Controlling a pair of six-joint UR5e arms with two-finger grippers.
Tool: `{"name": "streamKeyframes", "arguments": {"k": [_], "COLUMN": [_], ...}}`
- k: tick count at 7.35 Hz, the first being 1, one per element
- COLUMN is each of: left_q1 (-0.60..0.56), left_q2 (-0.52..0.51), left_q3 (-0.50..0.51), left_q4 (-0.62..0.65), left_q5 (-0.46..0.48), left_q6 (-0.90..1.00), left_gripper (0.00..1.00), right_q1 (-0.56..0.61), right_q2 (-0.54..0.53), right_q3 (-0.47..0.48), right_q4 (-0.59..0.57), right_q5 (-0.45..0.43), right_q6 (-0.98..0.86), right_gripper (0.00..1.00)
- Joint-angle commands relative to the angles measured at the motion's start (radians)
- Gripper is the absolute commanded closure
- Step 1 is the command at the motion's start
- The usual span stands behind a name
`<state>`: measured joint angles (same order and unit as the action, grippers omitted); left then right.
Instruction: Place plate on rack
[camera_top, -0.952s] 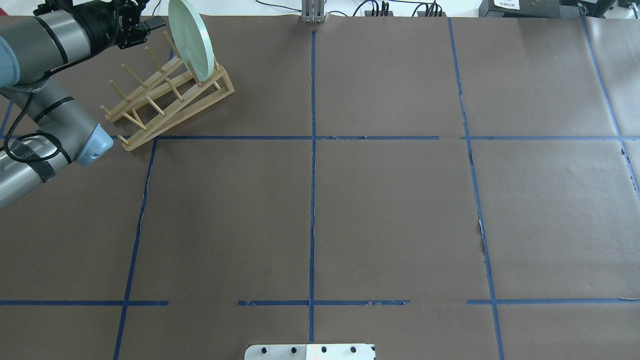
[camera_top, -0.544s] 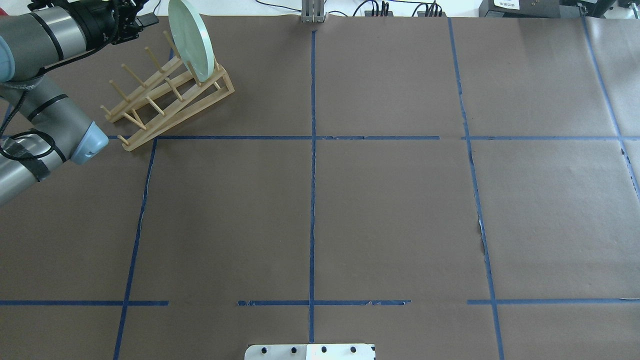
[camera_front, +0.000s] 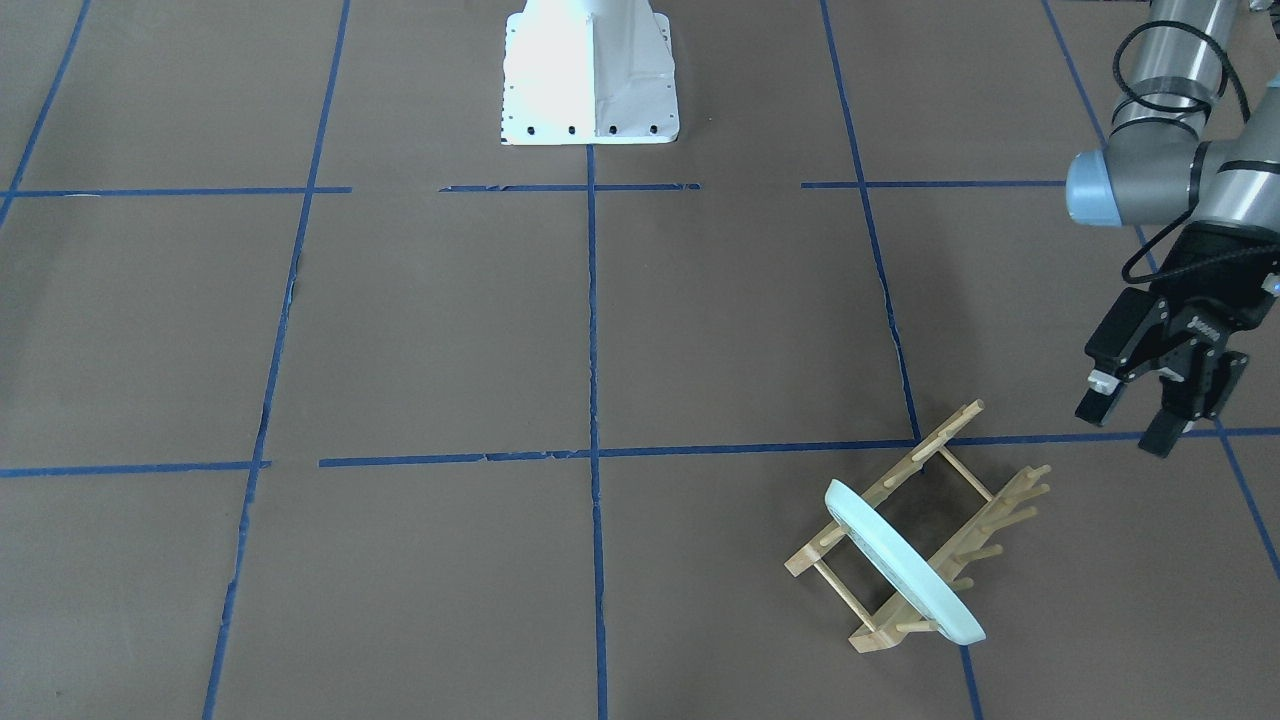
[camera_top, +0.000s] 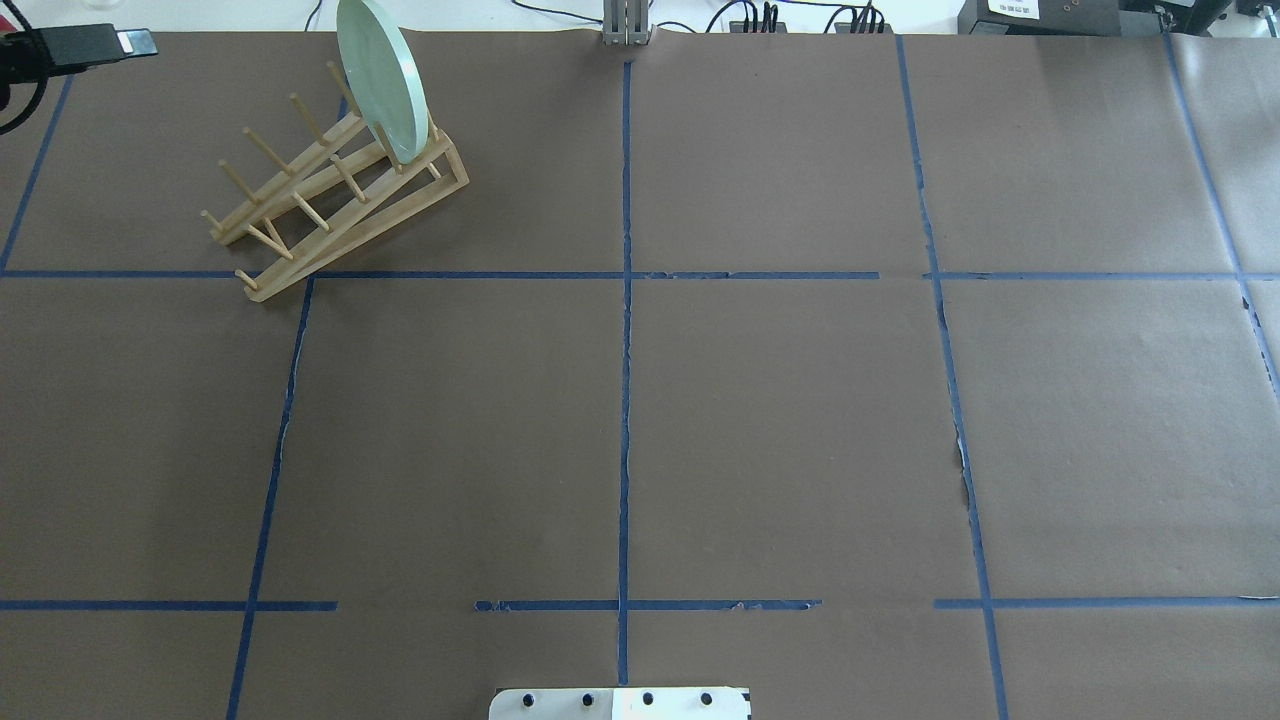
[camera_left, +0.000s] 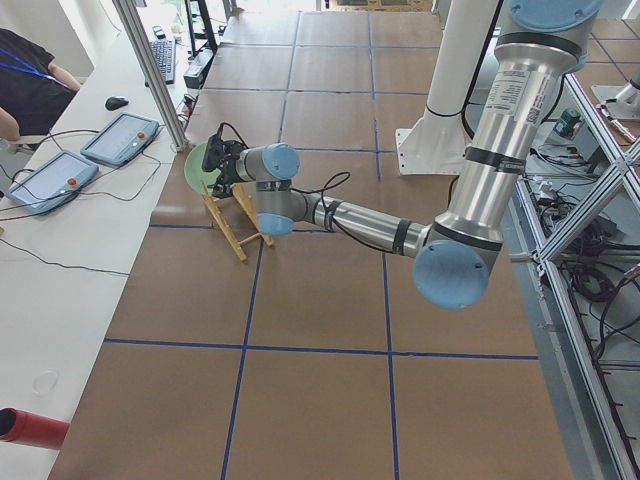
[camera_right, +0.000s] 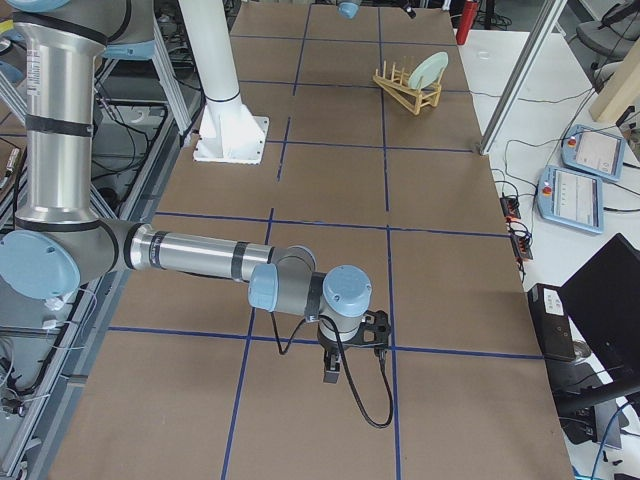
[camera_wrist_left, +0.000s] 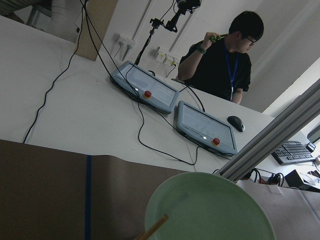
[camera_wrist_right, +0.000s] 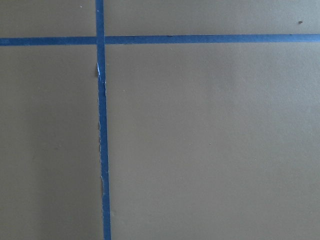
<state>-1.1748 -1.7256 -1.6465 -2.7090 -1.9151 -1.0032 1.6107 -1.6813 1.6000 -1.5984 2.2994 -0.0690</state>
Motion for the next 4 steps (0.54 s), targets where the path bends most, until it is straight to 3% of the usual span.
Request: {"name": "streamKeyframes", "arguments": {"k": [1, 2, 4], "left_q1": [-0.102, -0.126, -0.129], "left_q2": [0.083, 0.098, 0.139], "left_q3": [-0.122, -0.145, -0.13], "left_q4": [0.241, 0.367, 0.484], "left_q5": [-0.012, -0.012, -0.015], "left_q6": [0.336, 0.514, 0.74], "left_gripper": [0.0, 0.0, 0.0], "right_q1": [0.001, 0.0, 0.0], "right_q2": [0.0, 0.0, 0.0], "right_q3": [0.0, 0.0, 0.0], "right_q4": [0.0, 0.0, 0.0], "right_q5": [0.0, 0.0, 0.0], "right_q6": [0.0, 0.0, 0.0], "right_gripper": [0.0, 0.0, 0.0]}}
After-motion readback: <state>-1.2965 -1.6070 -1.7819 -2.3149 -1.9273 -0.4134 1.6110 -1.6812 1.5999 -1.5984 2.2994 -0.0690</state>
